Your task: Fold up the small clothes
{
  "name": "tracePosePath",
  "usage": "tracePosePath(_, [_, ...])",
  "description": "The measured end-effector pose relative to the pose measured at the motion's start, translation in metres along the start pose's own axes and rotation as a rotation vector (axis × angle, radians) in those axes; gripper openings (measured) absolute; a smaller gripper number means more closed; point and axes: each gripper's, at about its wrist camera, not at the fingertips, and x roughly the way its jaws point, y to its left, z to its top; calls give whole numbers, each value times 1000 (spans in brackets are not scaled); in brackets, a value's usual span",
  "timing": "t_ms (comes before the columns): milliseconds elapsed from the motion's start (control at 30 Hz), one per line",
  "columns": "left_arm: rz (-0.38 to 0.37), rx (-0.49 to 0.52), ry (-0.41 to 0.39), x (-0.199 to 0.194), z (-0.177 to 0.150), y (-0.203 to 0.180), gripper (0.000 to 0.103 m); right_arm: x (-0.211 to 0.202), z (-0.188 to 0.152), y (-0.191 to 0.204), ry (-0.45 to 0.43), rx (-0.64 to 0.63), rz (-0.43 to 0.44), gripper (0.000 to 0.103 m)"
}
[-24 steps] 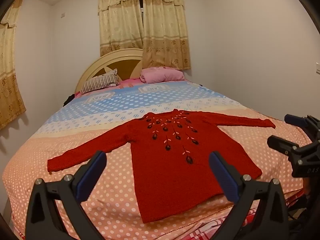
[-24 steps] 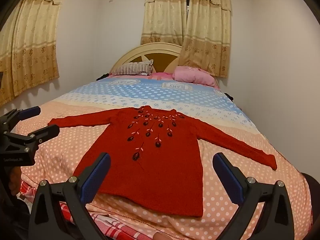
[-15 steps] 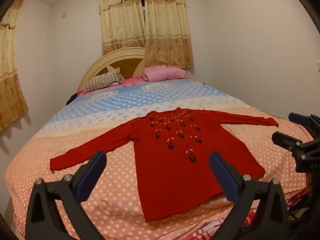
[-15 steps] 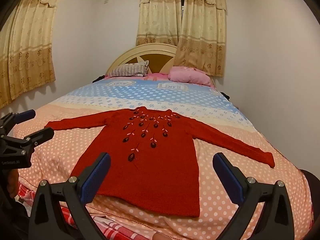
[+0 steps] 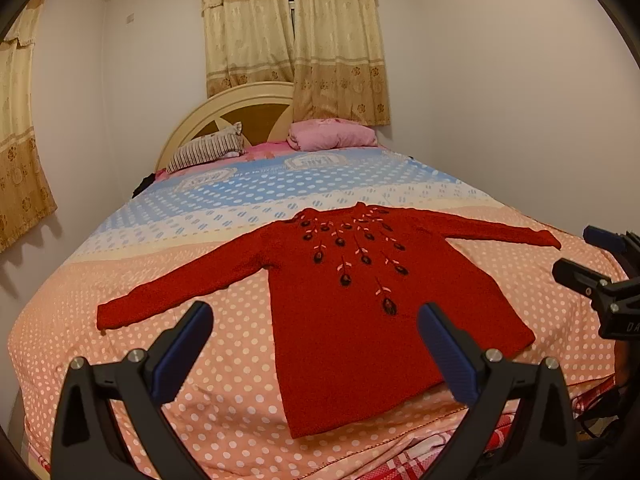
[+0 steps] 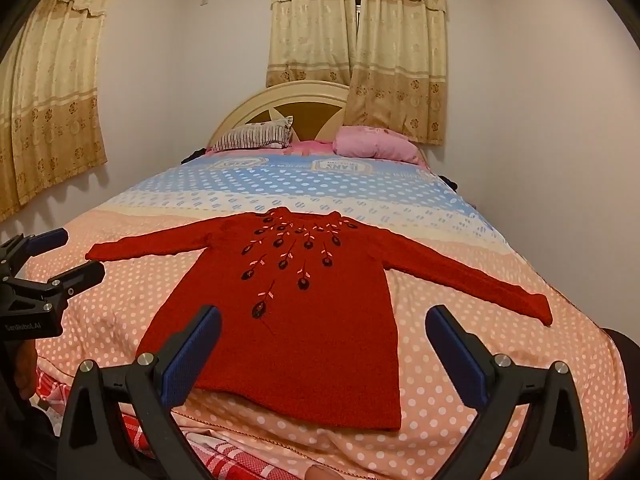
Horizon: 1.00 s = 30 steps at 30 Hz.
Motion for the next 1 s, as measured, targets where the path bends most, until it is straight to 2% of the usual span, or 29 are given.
tracePosePath(1000, [8,-15,3,1,1,1,103,4,-5,2,6,15,1,102])
